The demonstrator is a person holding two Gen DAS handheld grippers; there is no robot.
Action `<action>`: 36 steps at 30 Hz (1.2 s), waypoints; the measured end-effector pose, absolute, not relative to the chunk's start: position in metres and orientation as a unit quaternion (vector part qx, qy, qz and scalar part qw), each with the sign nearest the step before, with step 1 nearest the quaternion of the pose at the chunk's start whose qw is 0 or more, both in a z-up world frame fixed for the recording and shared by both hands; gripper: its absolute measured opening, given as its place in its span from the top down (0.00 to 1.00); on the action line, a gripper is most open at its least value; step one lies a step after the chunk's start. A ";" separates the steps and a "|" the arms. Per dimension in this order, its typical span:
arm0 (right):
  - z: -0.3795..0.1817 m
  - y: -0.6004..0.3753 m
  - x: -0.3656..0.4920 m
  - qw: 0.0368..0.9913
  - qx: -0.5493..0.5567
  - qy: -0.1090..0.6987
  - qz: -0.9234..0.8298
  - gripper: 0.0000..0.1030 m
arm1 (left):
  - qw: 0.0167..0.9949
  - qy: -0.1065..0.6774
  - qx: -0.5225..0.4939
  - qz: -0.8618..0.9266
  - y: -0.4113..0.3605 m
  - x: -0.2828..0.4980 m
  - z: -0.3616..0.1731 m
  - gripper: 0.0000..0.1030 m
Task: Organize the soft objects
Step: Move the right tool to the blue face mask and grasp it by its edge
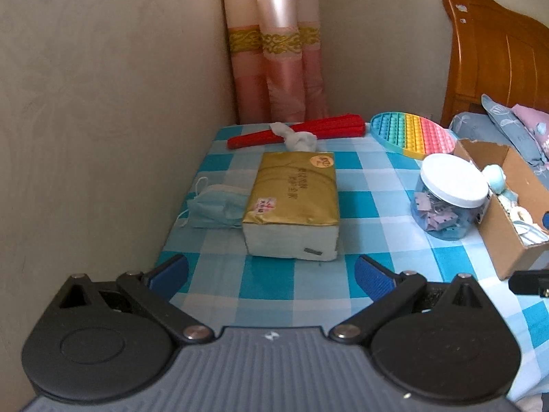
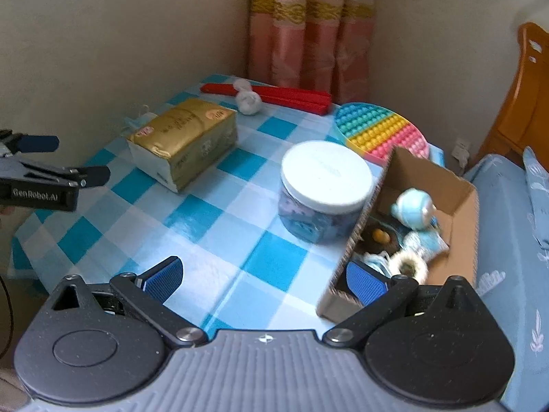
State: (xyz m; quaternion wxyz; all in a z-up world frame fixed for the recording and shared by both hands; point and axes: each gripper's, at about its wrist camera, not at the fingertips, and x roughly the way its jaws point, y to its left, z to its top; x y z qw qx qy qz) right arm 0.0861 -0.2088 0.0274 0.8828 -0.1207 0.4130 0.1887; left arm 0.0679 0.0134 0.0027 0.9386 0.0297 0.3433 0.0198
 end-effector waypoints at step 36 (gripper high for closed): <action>0.024 0.007 0.247 0.757 -0.279 0.377 0.454 0.02 | 0.897 0.430 -0.026 0.104 0.074 0.083 -0.025 0.01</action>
